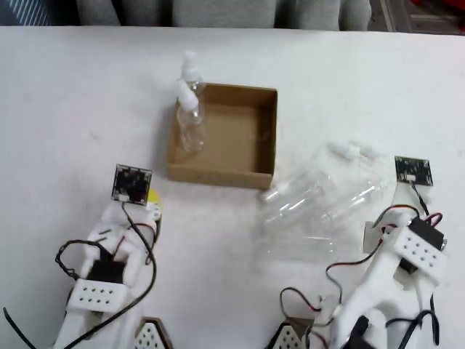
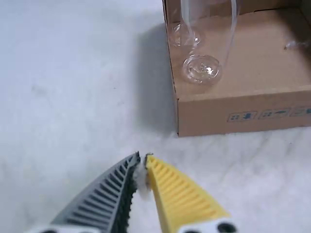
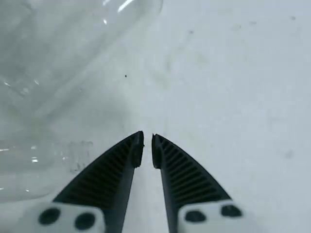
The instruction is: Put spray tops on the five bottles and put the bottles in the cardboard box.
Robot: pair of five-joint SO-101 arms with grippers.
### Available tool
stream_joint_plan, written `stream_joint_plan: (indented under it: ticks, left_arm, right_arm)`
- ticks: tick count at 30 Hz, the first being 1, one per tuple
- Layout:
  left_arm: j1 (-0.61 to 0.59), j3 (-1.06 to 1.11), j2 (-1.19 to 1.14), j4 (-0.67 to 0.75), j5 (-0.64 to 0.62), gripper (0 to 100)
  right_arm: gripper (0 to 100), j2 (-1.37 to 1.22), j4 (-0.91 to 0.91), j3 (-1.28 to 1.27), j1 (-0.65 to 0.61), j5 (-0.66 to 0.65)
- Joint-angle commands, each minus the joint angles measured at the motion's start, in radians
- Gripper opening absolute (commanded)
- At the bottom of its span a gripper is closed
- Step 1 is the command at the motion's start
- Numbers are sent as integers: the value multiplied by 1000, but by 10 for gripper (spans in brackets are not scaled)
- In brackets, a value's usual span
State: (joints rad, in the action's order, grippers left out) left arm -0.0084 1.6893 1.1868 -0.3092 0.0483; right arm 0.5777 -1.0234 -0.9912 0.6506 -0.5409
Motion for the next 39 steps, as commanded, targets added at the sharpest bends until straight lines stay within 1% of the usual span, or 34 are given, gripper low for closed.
stream_joint_plan:
  ticks: [1, 4, 6, 8, 13, 17, 19, 23, 28, 32, 36, 39]
  left_arm:
    - [-5, 2, 24, -2, 11, 22]
    - [-5, 2, 24, -2, 11, 22]
    - [-5, 2, 24, -2, 11, 22]
    - [-5, 2, 24, -2, 11, 22]
    - [-7, 2, 24, -2, 11, 22]
    - [-7, 2, 24, -2, 11, 22]
    - [-7, 2, 24, -2, 11, 22]
    - [-8, 2, 24, -2, 11, 22]
    - [-8, 2, 24, -2, 11, 22]
    - [-8, 2, 24, -2, 11, 22]
    - [-8, 2, 24, -2, 11, 22]
    - [-8, 2, 24, -2, 11, 23]
  right_arm:
    - [15, -77, -1, 57, 45, -51]
    - [15, -157, -1, 87, 41, -46]
    - [15, -216, -1, 110, 15, -44]
    - [15, -277, 1, 130, -22, -43]
    - [15, -387, -5, 155, -134, 52]
    - [15, -395, -39, 152, -229, 64]
    - [15, -394, -81, 160, -277, 103]
    - [15, -394, -119, 183, -406, 173]
    - [15, -394, -120, 190, -607, 262]
    - [15, -394, -119, 192, -740, 315]
    - [15, -394, -119, 192, -854, 347]
    - [15, -386, -119, 192, -903, 350]
